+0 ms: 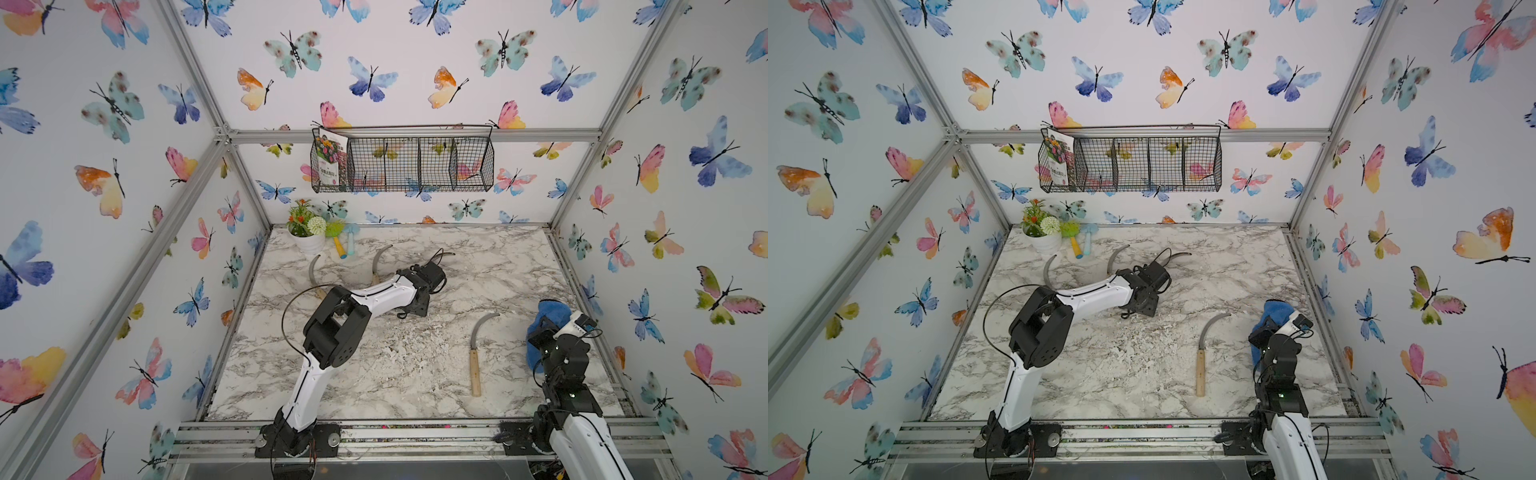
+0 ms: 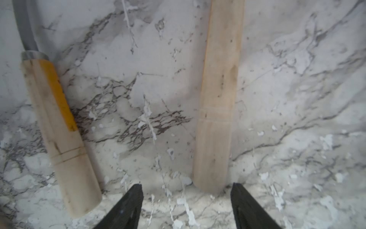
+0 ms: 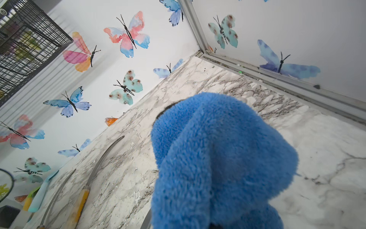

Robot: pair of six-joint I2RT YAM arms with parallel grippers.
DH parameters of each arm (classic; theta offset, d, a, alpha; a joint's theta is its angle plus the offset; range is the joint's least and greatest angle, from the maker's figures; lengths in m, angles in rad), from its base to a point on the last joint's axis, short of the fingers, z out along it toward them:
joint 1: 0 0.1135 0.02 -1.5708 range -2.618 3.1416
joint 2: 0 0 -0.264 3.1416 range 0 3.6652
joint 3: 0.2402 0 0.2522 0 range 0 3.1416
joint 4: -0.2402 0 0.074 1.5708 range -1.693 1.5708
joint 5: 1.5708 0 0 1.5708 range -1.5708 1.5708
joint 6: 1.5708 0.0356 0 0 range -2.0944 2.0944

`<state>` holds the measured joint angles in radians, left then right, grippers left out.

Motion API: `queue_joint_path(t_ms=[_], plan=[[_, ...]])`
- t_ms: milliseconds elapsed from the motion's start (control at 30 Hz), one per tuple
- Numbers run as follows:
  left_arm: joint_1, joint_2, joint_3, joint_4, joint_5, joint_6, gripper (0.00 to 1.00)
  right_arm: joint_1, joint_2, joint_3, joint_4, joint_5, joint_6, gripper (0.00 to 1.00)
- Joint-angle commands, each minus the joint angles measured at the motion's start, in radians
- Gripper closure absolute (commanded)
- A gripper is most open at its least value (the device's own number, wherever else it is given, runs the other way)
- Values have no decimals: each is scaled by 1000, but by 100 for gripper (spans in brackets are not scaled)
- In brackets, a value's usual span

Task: Wipe small sickles with rags
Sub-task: Place the small sickle at the center of the board, then pick up the small sickle from the center of the board.

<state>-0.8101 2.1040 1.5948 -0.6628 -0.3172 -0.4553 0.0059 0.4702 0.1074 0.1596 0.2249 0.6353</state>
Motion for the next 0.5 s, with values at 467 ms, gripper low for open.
queue_joint_path(t_ms=[467], plan=[[-561,-494,-566,603,-411,-326,1,-1,93,-24,208,37,-9,97]])
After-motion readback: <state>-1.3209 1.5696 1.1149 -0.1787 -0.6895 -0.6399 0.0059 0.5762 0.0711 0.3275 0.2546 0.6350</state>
